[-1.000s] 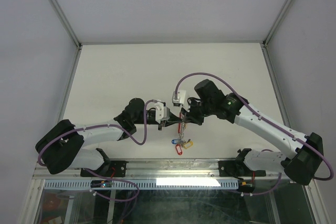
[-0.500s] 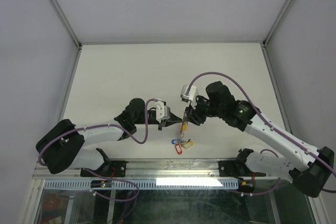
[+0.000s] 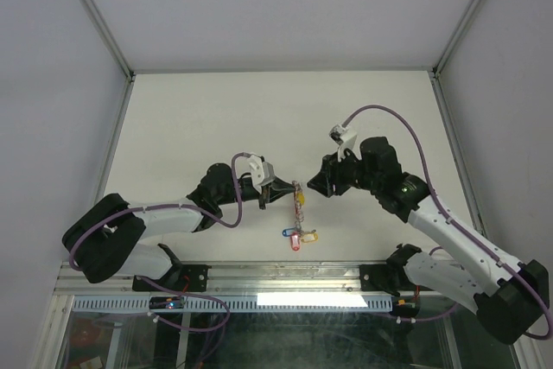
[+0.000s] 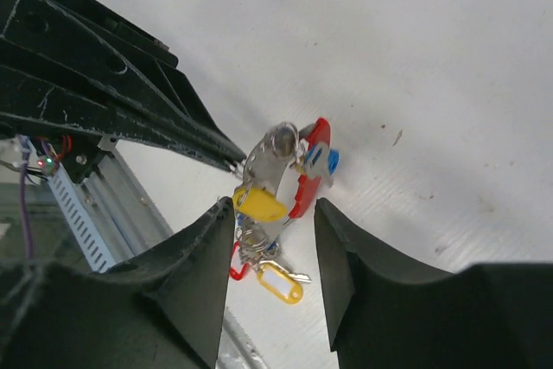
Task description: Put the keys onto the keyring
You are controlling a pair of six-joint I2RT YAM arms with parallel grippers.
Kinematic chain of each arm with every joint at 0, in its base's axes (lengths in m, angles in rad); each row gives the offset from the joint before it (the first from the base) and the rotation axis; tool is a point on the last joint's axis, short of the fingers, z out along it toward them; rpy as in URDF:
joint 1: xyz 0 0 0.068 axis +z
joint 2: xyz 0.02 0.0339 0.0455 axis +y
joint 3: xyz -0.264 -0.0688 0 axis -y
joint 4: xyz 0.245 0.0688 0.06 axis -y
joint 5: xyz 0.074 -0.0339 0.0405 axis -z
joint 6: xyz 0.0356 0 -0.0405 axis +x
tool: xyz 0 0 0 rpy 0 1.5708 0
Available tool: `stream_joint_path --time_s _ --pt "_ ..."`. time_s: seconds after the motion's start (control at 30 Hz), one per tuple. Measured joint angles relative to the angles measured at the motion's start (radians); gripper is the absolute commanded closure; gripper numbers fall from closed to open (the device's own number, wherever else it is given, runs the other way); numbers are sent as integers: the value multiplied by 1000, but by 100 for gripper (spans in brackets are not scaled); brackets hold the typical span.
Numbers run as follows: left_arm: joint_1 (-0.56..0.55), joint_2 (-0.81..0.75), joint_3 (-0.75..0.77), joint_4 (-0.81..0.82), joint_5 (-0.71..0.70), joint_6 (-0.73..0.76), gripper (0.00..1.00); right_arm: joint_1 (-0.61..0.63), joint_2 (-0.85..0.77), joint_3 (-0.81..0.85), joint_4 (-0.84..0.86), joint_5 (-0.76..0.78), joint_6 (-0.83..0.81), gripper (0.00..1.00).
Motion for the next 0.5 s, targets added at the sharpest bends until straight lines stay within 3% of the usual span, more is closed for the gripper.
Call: stream_joint_path --time_s 0.23,0.5 --pt "5 0 -14 28 -50 -33 100 0 -122 -151 163 40 290 59" --pt "5 0 -14 29 -51 -33 100 13 -71 -239 288 44 470 65"
